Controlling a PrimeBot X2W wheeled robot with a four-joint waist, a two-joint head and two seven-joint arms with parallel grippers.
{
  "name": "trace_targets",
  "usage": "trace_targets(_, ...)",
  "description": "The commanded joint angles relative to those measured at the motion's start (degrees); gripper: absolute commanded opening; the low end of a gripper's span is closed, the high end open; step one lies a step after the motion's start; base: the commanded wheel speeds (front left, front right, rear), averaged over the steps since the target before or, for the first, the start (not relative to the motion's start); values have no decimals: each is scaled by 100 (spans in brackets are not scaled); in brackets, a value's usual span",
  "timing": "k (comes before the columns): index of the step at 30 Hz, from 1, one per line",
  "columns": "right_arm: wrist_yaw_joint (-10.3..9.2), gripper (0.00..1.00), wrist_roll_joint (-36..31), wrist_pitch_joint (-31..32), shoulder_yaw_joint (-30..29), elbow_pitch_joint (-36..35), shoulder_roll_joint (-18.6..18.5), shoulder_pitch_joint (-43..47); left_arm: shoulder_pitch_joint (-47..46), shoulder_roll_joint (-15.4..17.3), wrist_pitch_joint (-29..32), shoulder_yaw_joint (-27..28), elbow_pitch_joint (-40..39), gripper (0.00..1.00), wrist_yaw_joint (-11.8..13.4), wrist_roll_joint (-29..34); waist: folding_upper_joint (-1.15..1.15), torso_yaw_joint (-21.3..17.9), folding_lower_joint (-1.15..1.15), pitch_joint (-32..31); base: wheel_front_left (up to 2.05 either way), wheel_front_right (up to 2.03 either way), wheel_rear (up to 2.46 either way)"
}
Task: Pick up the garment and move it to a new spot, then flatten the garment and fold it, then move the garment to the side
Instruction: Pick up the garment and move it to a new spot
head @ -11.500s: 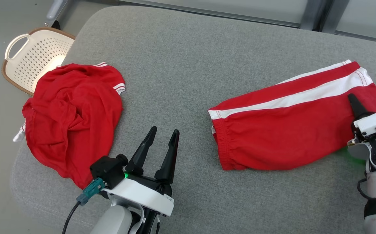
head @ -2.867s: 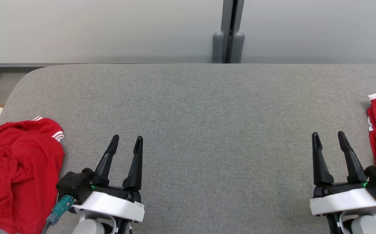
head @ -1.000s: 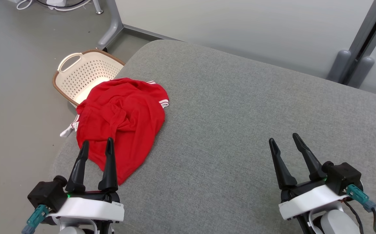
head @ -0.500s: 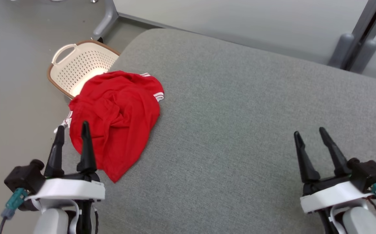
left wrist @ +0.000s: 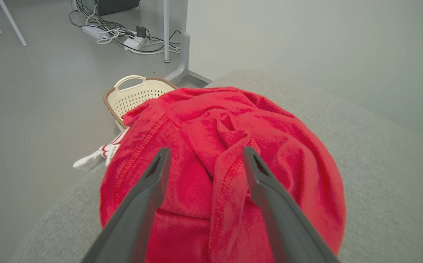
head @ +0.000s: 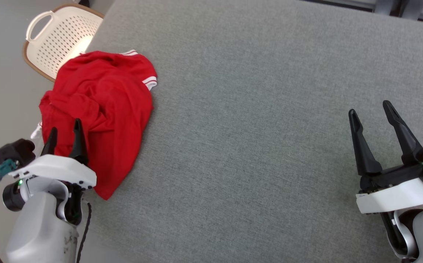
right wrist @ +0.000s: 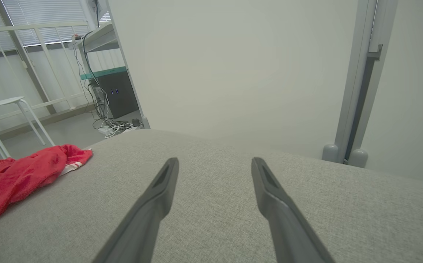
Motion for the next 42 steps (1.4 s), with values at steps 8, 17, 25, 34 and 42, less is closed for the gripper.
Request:
trace_targets(8, 1, 100, -133, 265, -35, -375, -26, -37, -841, 267, 446, -352, 1175, 100, -106, -30, 0, -197, 0, 469, 0, 0, 0)
trace_targets(17, 0, 100, -151, 308, 13, -414, -32, -97, -1289, 396, 583, -701, 1797, 0, -110, -232, 0, -333, 0, 607, 0, 0, 0)
trace_targets(25, 1, 100, -41, 4, 67, -67, 135, -102, -1343, 769, -235, -351, 1296, 0, -66, -359, 0, -497, 0, 216, 0, 0, 0)
trace_targets(34, 1, 100, 181, -475, 66, 586, 436, 4, -689, 614, -234, 526, -1630, 0, 179, 396, 0, -823, 0, -566, 0, 0, 0)
trace_targets(42, 1, 100, 334, -732, 85, 914, 610, -22, -684, 503, -205, 331, -2626, 0, 163, 688, 0, -1273, 0, -961, 0, 0, 0)
